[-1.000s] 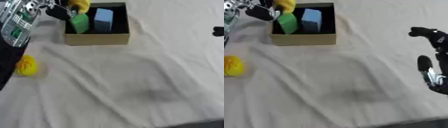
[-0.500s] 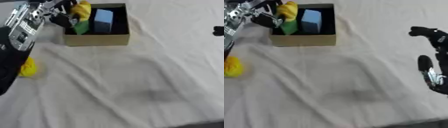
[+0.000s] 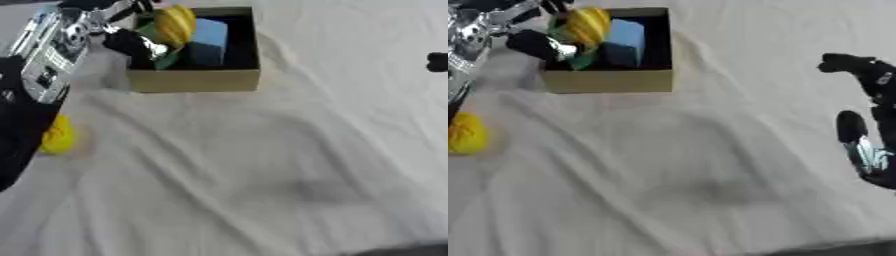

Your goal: Pick up objects on the table and place them in the box.

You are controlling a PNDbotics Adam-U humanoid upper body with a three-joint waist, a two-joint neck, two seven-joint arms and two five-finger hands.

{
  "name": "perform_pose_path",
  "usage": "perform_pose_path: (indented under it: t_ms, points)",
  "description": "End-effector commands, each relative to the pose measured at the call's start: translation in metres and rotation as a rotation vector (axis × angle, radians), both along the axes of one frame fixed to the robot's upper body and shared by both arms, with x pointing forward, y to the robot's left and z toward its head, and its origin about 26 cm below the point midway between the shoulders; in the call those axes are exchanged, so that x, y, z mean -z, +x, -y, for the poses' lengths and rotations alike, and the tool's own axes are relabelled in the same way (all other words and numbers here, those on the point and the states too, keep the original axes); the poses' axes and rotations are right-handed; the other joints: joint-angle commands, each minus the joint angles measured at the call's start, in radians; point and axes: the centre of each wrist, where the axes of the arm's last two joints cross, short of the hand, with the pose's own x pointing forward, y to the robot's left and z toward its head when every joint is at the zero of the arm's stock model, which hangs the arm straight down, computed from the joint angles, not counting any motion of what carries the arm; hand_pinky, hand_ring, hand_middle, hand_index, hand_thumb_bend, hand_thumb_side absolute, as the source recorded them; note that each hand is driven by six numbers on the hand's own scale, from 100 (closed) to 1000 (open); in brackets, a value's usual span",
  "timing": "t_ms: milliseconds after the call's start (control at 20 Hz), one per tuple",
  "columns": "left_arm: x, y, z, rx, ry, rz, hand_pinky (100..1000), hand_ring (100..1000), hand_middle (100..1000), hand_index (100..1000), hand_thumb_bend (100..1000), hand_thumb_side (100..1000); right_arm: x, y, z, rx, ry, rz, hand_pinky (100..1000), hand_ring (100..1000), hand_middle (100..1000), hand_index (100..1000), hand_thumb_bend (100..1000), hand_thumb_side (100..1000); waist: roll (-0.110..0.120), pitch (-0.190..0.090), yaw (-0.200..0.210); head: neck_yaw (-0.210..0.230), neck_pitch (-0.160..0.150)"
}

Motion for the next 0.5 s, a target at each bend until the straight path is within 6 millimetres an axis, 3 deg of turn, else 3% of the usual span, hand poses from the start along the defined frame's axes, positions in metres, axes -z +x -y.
perform_pose_path:
  t_ms: [50,300,500]
  points:
    - [-0.023,-0.01,-0.007,0.012,-0.035,0.076,815,831,777,928,391,521,-0.012,-0.001,0.004,-0.003,-0.019,0.028,955,896,772,880,100,626,-0.004,-0.029,0.003,0.001,-0.008]
    - [-0.044,-0.03,-0.013,0.05,-0.133,0.133,781,799,739,900,228,532,-0.014,-0.001,0.006,-0.011,0.036,0.057,953,896,775,881,100,634,-0.005,-0.034,0.01,-0.002,-0.006]
    - [-0.055,-0.045,-0.023,0.06,-0.199,0.165,767,788,719,890,175,519,-0.02,0.0,0.008,-0.029,0.115,0.099,950,889,777,881,100,640,-0.006,-0.039,0.012,-0.005,-0.004]
